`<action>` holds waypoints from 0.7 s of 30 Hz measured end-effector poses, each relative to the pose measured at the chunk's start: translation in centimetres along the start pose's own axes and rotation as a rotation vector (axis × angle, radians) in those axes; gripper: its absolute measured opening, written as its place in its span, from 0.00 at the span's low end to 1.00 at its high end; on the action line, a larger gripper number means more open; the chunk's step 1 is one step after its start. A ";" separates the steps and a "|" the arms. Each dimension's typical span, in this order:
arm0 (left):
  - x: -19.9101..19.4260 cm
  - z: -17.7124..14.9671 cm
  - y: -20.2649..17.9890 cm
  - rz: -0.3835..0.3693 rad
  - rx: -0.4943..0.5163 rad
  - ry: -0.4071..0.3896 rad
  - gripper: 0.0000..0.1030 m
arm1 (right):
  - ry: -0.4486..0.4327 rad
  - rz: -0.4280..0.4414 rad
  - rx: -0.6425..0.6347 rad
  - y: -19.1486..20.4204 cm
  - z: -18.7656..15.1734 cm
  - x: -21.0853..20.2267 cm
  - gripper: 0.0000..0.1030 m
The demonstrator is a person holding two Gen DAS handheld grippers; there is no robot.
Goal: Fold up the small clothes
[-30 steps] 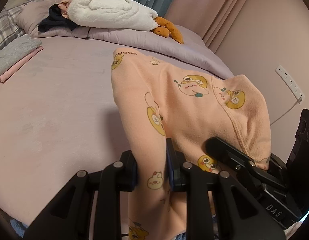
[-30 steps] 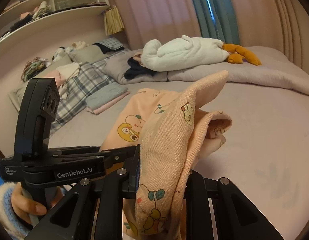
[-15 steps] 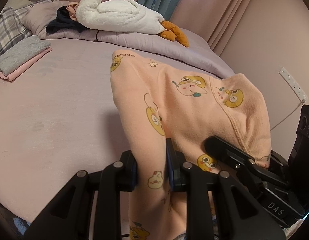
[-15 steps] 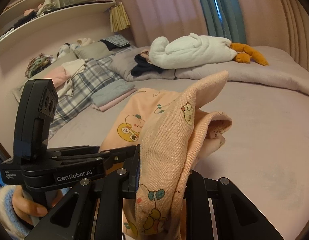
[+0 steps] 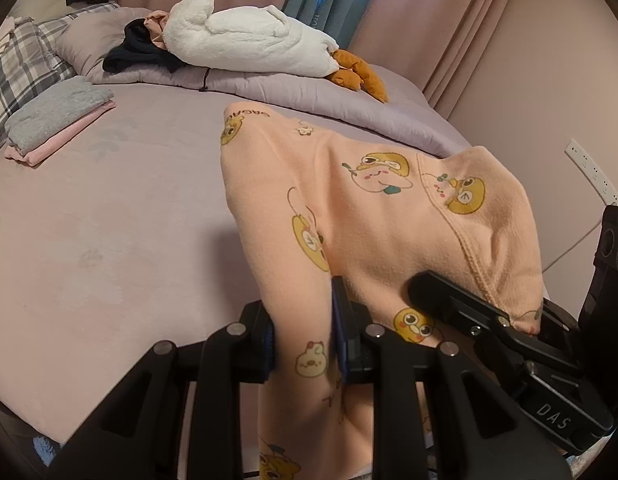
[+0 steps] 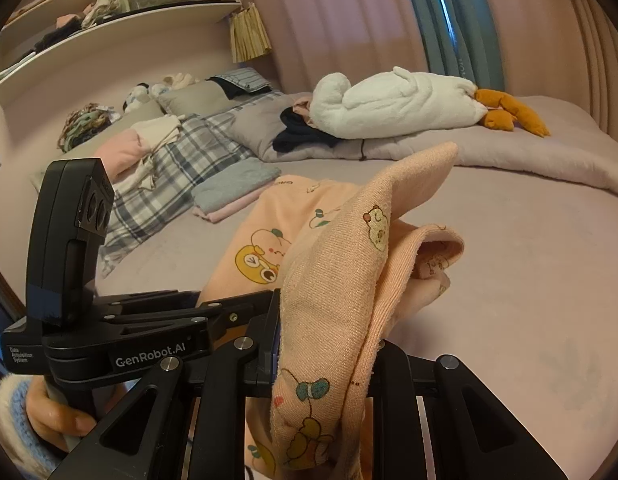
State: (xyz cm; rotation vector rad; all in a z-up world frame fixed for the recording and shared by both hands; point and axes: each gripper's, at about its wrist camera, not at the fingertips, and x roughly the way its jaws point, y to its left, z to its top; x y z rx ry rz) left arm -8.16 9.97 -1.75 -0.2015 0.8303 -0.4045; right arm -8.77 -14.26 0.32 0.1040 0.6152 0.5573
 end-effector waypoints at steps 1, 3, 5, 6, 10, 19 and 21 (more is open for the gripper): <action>0.0 0.0 0.0 0.001 0.001 0.000 0.22 | 0.000 0.001 0.000 0.0 0.0 0.0 0.22; 0.0 0.1 -0.1 0.001 0.002 0.000 0.22 | 0.000 -0.001 0.004 0.1 0.0 0.0 0.22; 0.0 0.0 -0.2 0.000 0.001 -0.001 0.22 | 0.000 -0.001 0.001 0.1 0.1 0.0 0.22; 0.0 0.0 -0.1 -0.001 0.002 0.001 0.22 | 0.000 0.000 0.004 0.1 0.1 0.0 0.22; 0.2 0.3 0.0 -0.006 0.006 0.008 0.22 | 0.002 0.002 0.007 -0.2 0.2 0.0 0.22; 0.5 0.5 -0.2 0.002 0.011 0.012 0.22 | 0.002 0.009 0.002 -0.6 0.3 0.0 0.22; 0.6 0.5 -0.3 0.005 0.012 0.014 0.22 | 0.003 0.010 0.002 -0.7 0.3 0.0 0.22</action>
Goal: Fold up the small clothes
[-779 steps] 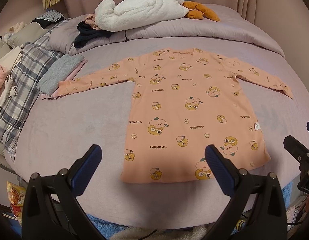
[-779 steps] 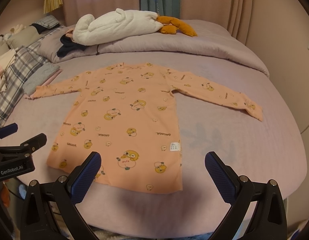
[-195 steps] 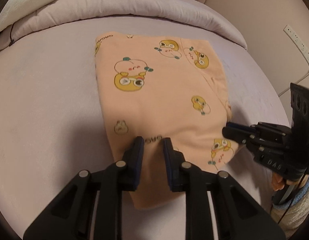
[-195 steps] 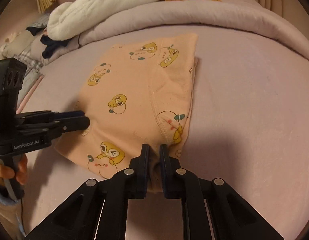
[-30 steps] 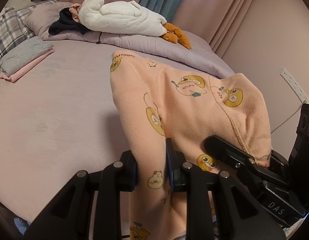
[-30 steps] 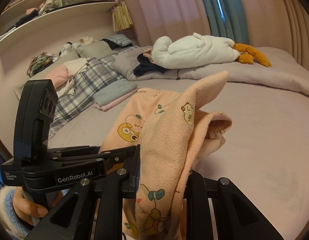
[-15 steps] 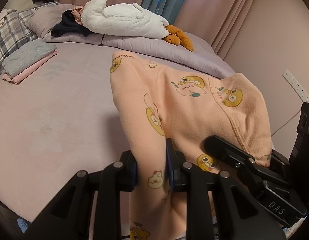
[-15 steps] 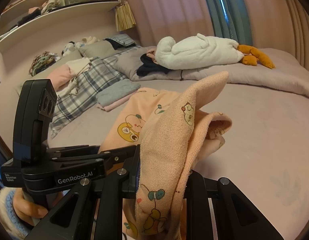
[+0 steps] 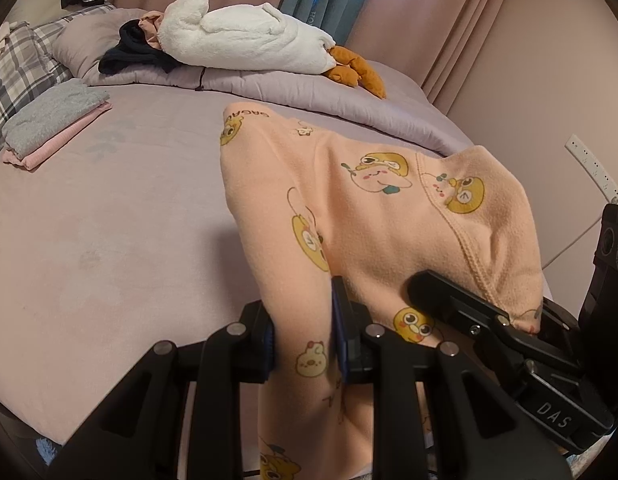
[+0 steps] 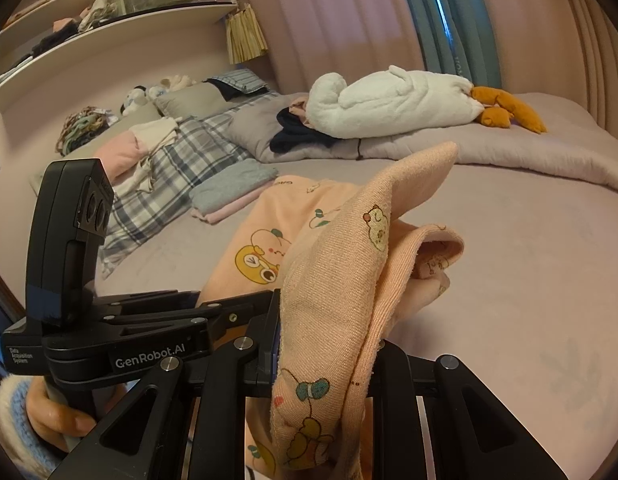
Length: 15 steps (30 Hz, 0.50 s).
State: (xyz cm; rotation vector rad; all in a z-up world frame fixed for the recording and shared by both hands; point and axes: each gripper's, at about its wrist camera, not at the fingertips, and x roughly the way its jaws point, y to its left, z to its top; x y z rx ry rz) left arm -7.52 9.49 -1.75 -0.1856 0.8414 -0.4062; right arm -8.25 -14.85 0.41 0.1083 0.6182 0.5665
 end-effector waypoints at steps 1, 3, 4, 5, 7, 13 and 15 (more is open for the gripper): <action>0.1 0.0 -0.1 0.002 0.001 0.001 0.22 | 0.001 0.002 0.003 0.0 0.0 0.0 0.22; 0.2 0.1 -0.1 0.002 0.001 0.003 0.22 | 0.001 0.001 0.004 -0.1 0.1 0.1 0.22; 0.3 0.1 -0.2 0.003 0.002 0.004 0.22 | 0.001 0.000 0.002 -0.1 0.1 0.1 0.22; 0.4 0.1 -0.2 0.004 0.003 0.005 0.22 | 0.002 0.000 0.004 -0.1 0.1 0.1 0.22; 0.5 0.2 -0.2 0.003 0.005 0.007 0.22 | 0.002 0.001 0.008 -0.1 0.1 0.1 0.22; 1.2 0.9 -0.4 0.000 0.017 0.010 0.22 | -0.001 -0.006 0.020 -0.3 0.1 0.2 0.22; 1.2 1.1 -0.4 0.002 0.021 0.007 0.22 | -0.003 -0.011 0.023 0.0 0.1 0.3 0.22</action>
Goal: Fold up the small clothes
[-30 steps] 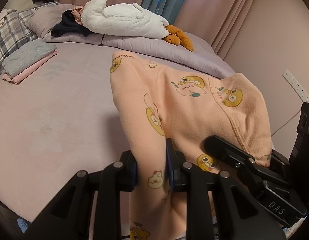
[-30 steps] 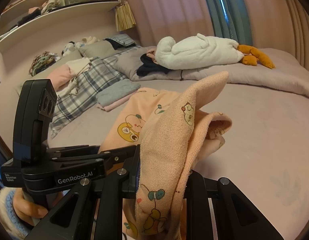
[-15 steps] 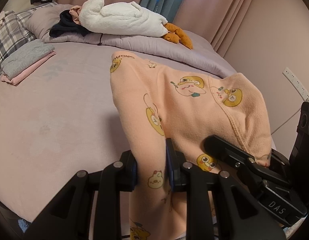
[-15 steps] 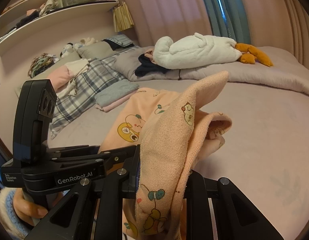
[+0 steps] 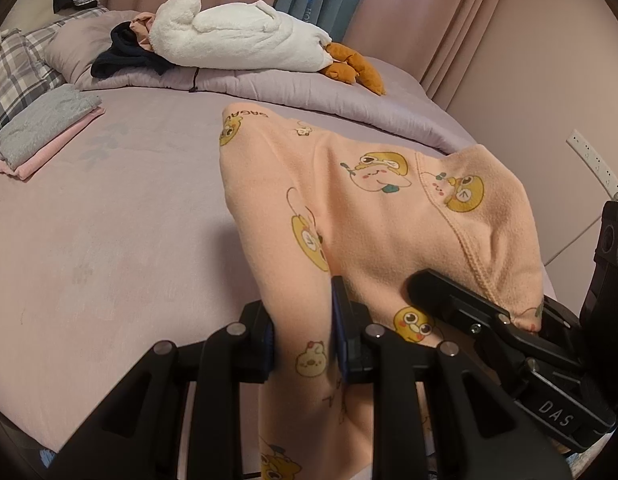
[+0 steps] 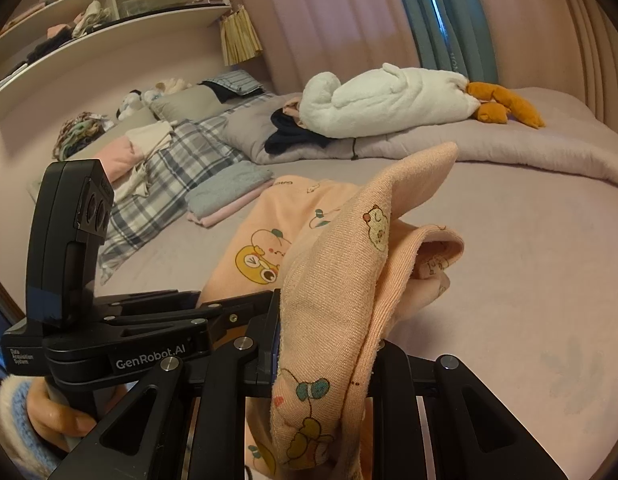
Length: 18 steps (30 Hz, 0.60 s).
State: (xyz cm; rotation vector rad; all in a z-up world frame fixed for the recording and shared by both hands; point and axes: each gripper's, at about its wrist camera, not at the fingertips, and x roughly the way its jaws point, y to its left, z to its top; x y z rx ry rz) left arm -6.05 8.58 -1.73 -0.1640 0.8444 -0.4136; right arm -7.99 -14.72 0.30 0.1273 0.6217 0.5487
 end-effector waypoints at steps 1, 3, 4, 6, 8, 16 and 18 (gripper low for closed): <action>0.0 -0.1 -0.1 0.001 0.002 -0.001 0.22 | -0.001 0.000 -0.001 0.1 0.0 0.0 0.22; 0.1 0.1 0.2 0.005 0.004 -0.001 0.22 | -0.002 -0.004 0.002 0.6 -0.1 0.2 0.22; 0.1 0.2 0.4 0.006 0.002 0.000 0.22 | -0.002 -0.004 0.002 0.7 -0.1 0.2 0.22; 0.3 0.3 0.5 0.009 0.001 0.002 0.22 | 0.000 -0.006 0.005 1.0 -0.2 0.3 0.22; 0.5 0.3 0.7 0.012 -0.003 0.006 0.22 | 0.004 -0.007 0.008 1.3 -0.3 0.5 0.22; 1.4 0.9 2.2 0.015 -0.016 0.019 0.23 | 0.031 -0.010 0.011 1.9 0.0 2.0 0.22; 1.6 1.0 2.4 0.017 -0.018 0.022 0.23 | 0.036 -0.011 0.010 1.9 0.3 2.4 0.22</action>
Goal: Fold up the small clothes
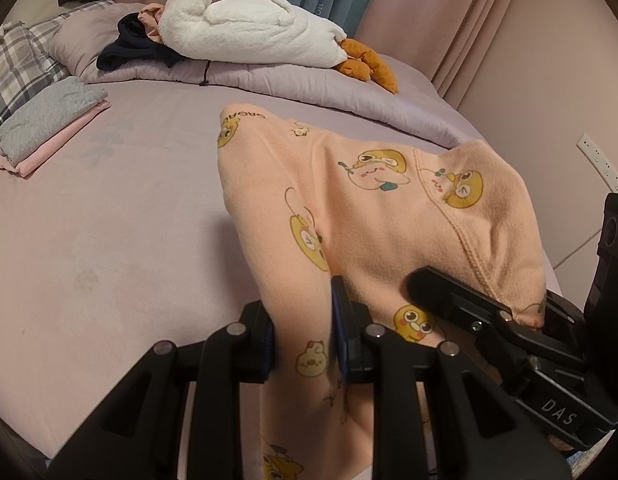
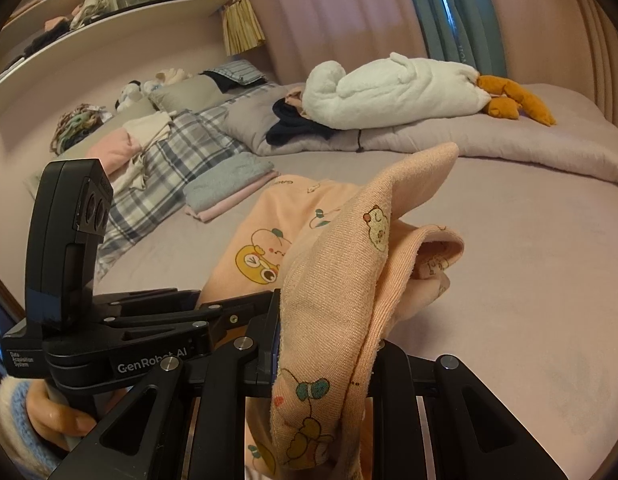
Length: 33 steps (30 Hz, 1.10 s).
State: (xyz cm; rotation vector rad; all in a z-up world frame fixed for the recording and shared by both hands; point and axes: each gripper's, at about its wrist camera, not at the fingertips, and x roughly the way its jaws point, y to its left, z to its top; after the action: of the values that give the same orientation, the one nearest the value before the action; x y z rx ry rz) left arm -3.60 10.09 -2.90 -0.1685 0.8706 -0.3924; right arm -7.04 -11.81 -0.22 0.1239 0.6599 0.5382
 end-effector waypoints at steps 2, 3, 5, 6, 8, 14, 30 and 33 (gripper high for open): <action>0.3 0.1 0.2 0.003 -0.001 0.004 0.23 | 0.005 -0.001 -0.001 0.1 0.1 0.4 0.22; 0.4 0.2 0.3 0.004 -0.001 0.007 0.23 | 0.007 -0.001 0.001 0.1 0.1 0.6 0.22; 0.7 0.3 0.5 0.007 0.000 0.011 0.23 | 0.011 -0.001 0.004 0.1 0.2 0.9 0.22; 0.8 0.3 0.7 0.008 0.000 0.013 0.23 | 0.014 -0.001 0.006 0.1 0.2 1.1 0.22; 1.0 0.4 0.9 0.008 -0.001 0.016 0.23 | 0.018 -0.001 0.011 0.2 0.2 1.5 0.22; 1.8 0.9 1.6 0.007 -0.002 0.025 0.23 | 0.029 -0.006 0.016 0.2 0.4 2.5 0.22; 4.1 1.9 2.7 0.024 -0.002 0.039 0.23 | 0.048 -0.020 0.039 0.7 0.8 5.0 0.22; 4.6 2.1 2.9 0.031 0.003 0.042 0.23 | 0.050 -0.019 0.044 0.5 0.8 5.5 0.22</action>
State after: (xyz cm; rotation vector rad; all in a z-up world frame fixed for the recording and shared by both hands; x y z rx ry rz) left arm 1.42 10.84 -5.68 -0.1445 0.9133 -0.3696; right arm -3.21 -8.51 -2.46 0.1457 0.7216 0.5101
